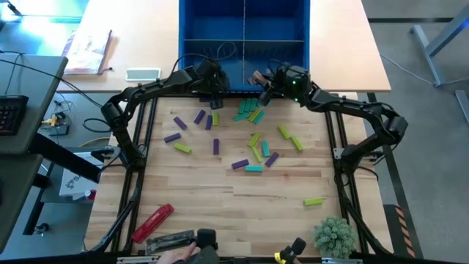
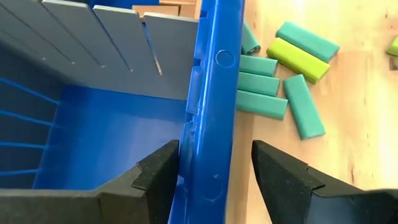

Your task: Sort blocks

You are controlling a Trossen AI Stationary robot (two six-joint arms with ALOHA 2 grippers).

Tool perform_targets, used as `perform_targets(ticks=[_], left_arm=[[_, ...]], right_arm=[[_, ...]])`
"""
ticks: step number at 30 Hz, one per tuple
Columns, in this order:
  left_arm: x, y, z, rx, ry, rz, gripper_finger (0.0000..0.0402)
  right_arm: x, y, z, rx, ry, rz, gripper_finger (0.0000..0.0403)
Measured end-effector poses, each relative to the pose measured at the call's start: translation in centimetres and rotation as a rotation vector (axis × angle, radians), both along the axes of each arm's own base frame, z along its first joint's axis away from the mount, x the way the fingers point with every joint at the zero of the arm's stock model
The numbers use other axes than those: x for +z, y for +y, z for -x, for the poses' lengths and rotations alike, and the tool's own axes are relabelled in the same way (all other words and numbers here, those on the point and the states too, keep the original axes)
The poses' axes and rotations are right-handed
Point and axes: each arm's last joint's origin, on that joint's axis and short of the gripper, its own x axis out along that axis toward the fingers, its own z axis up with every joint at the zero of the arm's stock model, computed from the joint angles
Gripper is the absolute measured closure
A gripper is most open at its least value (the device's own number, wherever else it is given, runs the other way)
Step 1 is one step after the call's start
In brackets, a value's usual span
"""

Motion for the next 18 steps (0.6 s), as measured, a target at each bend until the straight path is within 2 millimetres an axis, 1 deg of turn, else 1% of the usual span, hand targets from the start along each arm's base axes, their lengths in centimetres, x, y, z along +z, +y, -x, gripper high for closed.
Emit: perform_targets(ticks=[8,15,18], left_arm=[[-0.06,0.0,-0.16,0.04,0.037,-0.075,0.0222],[-0.02,0.11,-0.22,0.046,0.02,-0.075,0.0222],[-0.03,0.13,-0.21,0.06,0.015,-0.068,0.0222]], right_arm=[[0.18,-0.12,0.05,-0.005,-0.015,0.011,0.0314],[0.26,-0.17,0.08,-0.002,-0.01,0.028,0.0314],[0.66,-0.14,0.33,-0.003,-0.014,0.049,0.0314]])
